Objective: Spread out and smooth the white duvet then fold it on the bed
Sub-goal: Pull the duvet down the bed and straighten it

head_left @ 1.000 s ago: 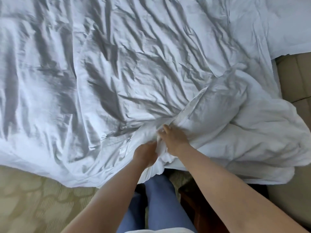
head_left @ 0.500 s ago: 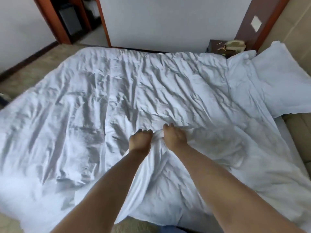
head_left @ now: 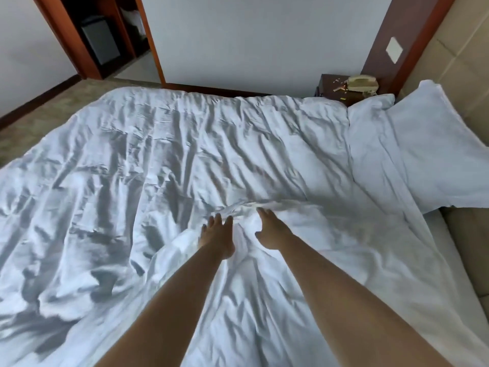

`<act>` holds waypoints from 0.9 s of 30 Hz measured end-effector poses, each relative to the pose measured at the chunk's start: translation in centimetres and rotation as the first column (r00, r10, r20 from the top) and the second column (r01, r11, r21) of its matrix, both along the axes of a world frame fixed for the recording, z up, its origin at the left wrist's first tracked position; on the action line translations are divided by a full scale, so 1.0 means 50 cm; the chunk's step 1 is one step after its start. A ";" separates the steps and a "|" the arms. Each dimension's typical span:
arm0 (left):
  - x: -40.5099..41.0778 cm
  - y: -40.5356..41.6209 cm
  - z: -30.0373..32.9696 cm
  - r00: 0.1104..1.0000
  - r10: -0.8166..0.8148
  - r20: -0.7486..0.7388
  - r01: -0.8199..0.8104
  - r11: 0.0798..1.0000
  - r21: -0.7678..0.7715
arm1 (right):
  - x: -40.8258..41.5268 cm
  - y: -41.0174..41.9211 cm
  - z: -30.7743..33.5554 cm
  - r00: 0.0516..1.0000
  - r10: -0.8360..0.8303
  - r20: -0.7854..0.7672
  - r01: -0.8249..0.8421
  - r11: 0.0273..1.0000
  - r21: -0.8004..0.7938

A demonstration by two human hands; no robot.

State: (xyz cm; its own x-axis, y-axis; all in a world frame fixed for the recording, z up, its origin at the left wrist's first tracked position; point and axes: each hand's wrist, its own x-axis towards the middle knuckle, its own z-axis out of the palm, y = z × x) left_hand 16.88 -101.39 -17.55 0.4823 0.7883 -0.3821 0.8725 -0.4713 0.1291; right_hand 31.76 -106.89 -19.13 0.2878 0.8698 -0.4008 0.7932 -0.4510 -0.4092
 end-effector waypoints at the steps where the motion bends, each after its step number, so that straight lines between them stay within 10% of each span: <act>1: -0.002 0.002 -0.011 0.998 -0.039 -0.056 0.039 0.999 -0.009 | -0.002 0.000 -0.017 0.999 0.037 0.012 -0.037 0.998 -0.043; 27: -0.449 -0.153 -0.039 0.994 0.096 -0.045 -0.098 0.994 -0.040 | -0.354 -0.136 0.004 0.960 0.264 0.093 -0.253 0.961 -0.110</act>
